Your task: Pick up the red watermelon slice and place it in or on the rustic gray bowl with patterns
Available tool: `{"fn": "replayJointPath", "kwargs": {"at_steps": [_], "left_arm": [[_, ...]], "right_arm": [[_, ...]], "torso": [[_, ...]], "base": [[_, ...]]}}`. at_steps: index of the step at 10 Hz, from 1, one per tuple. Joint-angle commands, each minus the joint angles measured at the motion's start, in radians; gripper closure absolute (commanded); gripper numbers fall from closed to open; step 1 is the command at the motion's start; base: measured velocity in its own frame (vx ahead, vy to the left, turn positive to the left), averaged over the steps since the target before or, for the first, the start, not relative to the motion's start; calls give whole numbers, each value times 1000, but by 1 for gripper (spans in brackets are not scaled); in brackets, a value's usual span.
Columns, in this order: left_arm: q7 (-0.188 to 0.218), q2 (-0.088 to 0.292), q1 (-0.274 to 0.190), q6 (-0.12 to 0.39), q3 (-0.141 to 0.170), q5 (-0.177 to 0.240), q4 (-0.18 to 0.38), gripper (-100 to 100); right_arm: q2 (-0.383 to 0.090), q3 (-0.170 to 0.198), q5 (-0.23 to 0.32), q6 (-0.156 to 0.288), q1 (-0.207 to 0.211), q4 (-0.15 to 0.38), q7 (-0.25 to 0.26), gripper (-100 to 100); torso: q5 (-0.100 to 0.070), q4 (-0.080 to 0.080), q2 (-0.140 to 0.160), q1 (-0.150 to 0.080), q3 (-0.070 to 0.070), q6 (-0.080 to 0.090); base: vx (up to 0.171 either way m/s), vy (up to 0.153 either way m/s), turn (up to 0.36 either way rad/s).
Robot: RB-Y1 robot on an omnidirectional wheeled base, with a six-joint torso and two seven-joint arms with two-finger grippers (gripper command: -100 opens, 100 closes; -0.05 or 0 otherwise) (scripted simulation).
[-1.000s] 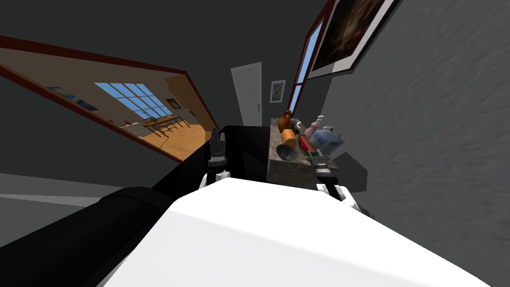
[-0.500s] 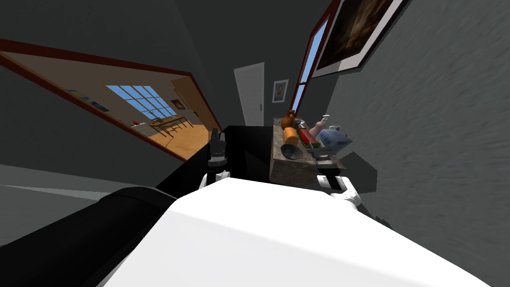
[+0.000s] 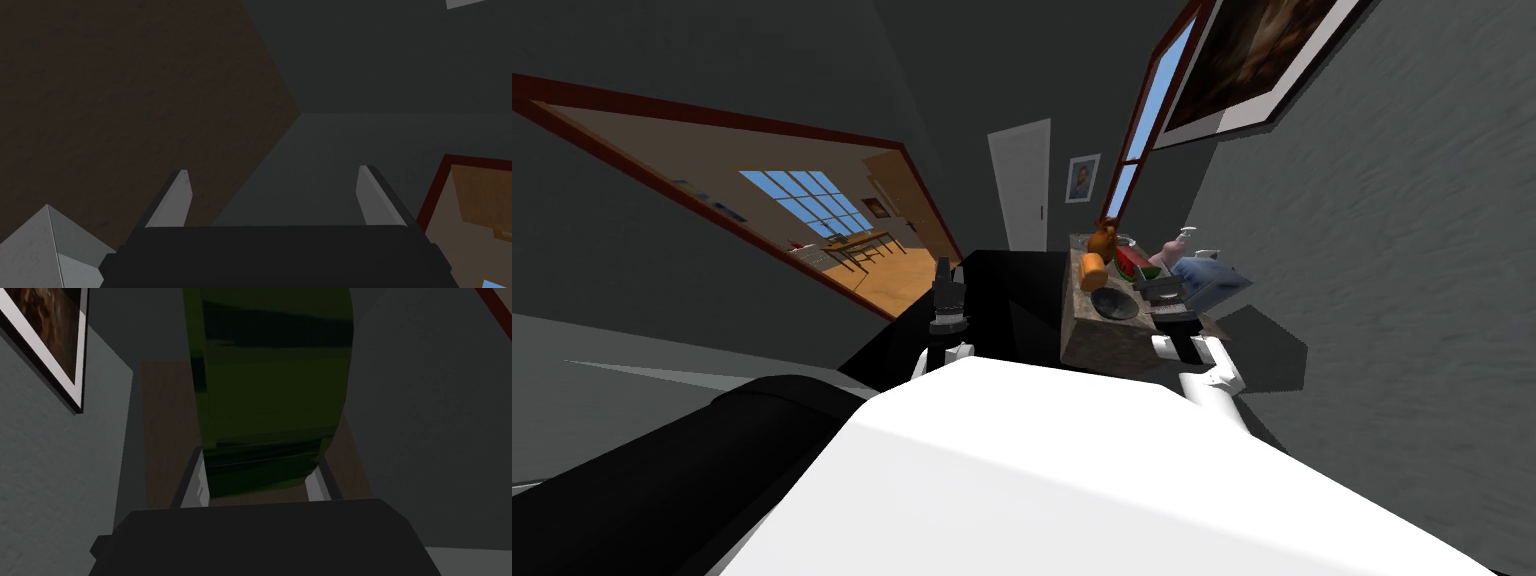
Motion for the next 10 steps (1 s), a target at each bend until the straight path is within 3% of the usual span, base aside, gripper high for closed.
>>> {"fn": "replayJointPath", "kwargs": {"at_steps": [1,10], "left_arm": [[0,0,0,0,0,0,0,0],[0,0,0,0,0,0,0,0]], "right_arm": [[-13,4,-2,32,-12,-23,-22,100],[-83,46,-28,244,-36,60,-127,100]], "torso": [[0,0,0,0,0,0],[-3,2,2,-10,2,2]], "base": [[-99,120,-15],[-72,69,-7]]}}
